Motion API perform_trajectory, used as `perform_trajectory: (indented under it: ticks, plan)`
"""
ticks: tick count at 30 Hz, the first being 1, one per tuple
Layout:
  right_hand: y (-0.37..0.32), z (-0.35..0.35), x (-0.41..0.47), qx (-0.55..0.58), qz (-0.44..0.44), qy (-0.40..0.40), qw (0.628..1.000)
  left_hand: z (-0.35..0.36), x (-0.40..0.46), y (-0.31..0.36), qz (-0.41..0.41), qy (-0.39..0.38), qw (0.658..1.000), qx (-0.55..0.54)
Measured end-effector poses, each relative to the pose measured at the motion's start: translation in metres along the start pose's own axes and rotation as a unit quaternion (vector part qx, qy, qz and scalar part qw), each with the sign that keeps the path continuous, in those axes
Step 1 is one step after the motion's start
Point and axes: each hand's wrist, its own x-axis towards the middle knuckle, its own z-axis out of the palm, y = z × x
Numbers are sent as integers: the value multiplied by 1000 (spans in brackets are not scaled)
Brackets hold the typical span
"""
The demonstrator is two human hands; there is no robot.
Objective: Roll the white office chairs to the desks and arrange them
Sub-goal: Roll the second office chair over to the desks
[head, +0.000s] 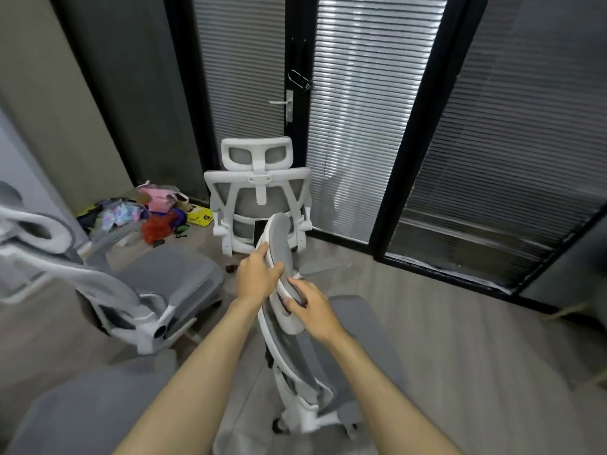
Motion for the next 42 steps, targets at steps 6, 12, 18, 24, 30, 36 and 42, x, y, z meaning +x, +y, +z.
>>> perform_trajectory:
  ticks: [6, 12, 18, 24, 30, 36, 42]
  plan:
    - [15, -22, -116, 36, 30, 75, 996, 23, -100, 30, 9, -6, 1000, 11]
    - [11, -29, -223, 0, 75, 181, 981, 45, -206, 57, 37, -13, 999, 3]
    - [16, -33, -333, -116, 93, 274, 950, 55, -315, 60, 80, -29, 995, -53]
    - [24, -41, -460, -235, 116, 331, 907, 51, -366, 59, 227, -84, 968, -65]
    - [41, -57, -592, -307, 131, 357, 872, 88, -449, 76, 347, -226, 909, -46]
    - [50, -81, -733, -337, 143, 419, 831, 106, -561, 103, 451, -237, 861, 10]
    - [60, -116, -878, -216, 220, 410, 858, 123, -687, 132, 537, -224, 812, 40]
